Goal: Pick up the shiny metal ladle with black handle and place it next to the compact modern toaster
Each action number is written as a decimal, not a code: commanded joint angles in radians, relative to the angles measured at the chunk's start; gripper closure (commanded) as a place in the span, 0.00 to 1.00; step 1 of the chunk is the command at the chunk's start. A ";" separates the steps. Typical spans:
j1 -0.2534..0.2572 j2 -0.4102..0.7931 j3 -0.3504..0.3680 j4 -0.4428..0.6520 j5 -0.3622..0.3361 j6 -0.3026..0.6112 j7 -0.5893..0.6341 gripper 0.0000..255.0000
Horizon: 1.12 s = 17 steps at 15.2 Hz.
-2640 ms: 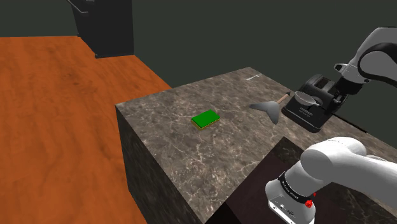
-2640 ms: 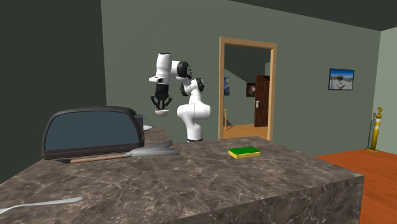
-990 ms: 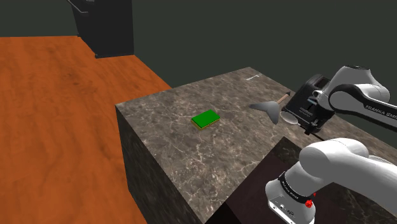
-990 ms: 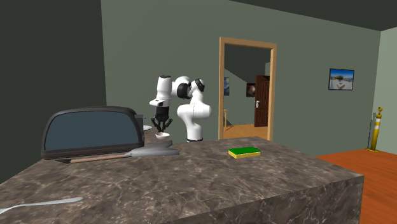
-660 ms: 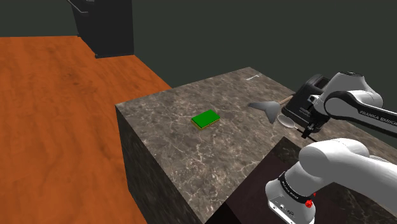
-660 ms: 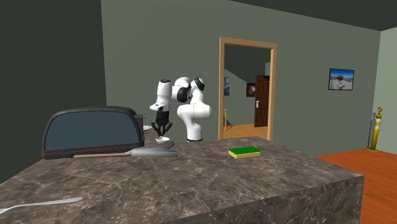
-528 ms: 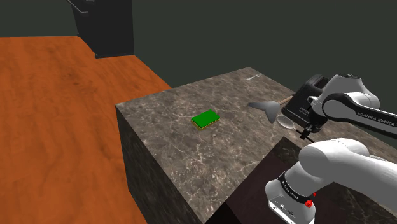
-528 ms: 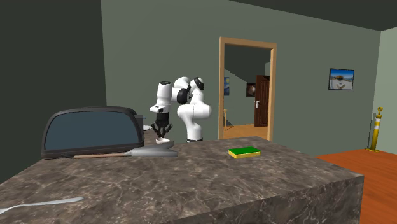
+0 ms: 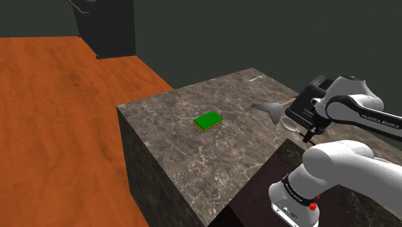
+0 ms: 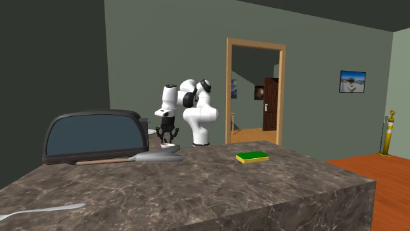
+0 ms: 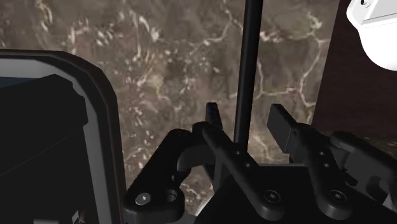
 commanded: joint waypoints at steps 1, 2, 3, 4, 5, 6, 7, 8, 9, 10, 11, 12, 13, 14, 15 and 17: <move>0.000 0.000 0.000 0.000 0.000 0.000 0.000 0.00; 0.000 0.000 0.000 0.000 0.000 0.000 0.000 0.00; 0.000 0.000 0.000 0.000 0.000 0.000 0.000 0.00; 0.000 0.000 0.000 0.000 0.000 0.000 0.000 0.00; 0.000 0.000 0.000 0.000 0.000 0.000 0.000 0.00; 0.011 -0.020 0.035 0.020 0.036 -0.038 -0.003 0.00; 0.023 -0.036 0.067 0.042 0.071 -0.074 -0.006 0.00; 0.035 -0.047 0.098 0.065 0.103 -0.109 -0.007 0.00; 0.045 -0.054 0.121 0.085 0.127 -0.134 -0.008 0.00; 0.045 -0.054 0.121 0.085 0.127 -0.134 -0.008 0.00; 0.045 -0.054 0.121 0.085 0.127 -0.134 -0.008 0.00; 0.045 -0.054 0.121 0.085 0.127 -0.134 -0.008 0.00; 0.045 -0.054 0.121 0.085 0.127 -0.134 -0.008 0.00; 0.045 -0.054 0.121 0.085 0.127 -0.134 -0.008 0.00; 0.045 -0.054 0.121 0.085 0.127 -0.134 -0.008 0.00; 0.045 -0.053 0.121 0.085 0.127 -0.134 -0.008 0.00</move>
